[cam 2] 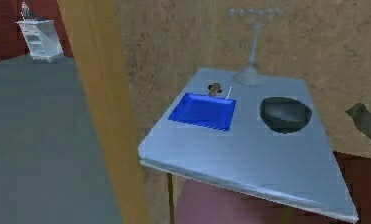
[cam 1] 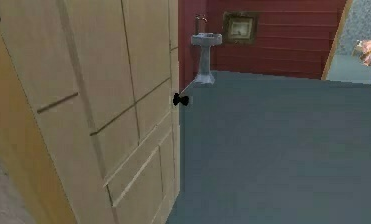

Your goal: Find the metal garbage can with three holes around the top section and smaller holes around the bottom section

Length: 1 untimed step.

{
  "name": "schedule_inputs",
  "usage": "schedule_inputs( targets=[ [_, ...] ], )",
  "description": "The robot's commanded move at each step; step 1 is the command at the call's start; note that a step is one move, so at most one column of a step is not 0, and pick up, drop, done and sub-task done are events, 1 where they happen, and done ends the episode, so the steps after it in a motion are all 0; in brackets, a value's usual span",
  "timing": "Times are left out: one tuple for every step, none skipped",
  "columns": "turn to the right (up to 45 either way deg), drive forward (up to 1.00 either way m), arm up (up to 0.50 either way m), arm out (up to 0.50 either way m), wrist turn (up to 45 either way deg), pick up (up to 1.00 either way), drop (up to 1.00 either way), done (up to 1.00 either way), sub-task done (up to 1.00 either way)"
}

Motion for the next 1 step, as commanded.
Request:
schedule_inputs(
  targets=[
    [18.0, 0.00, 0.00, 0.00, 0.0, 0.00, 0.00, 0.00, 0.00]
  ],
)
